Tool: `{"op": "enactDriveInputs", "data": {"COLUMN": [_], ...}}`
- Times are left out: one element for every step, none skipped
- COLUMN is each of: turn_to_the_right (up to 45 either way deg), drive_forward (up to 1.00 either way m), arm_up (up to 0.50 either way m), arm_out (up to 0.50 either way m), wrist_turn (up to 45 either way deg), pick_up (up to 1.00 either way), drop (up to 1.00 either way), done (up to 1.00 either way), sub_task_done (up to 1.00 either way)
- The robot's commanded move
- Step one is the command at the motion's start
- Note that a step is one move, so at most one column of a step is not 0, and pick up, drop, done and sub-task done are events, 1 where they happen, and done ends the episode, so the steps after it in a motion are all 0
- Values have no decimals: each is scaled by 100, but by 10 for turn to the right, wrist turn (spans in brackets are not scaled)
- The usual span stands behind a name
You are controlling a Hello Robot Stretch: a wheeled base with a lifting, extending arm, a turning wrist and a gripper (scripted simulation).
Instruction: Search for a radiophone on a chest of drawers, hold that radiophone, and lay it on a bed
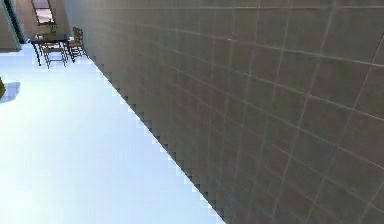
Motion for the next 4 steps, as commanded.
{"op": "enactDriveInputs", "data": {"turn_to_the_right": [-330, 0, -60, 0], "drive_forward": [0, 75, 0, 100], "arm_up": [0, 0, 0, 0], "arm_out": [0, 0, 0, 0], "wrist_turn": [0, 0, 0, 0], "pick_up": [0, 0, 0, 0], "drop": [0, 0, 0, 0], "done": [0, 0, 0, 0], "sub_task_done": [0, 0, 0, 0]}}
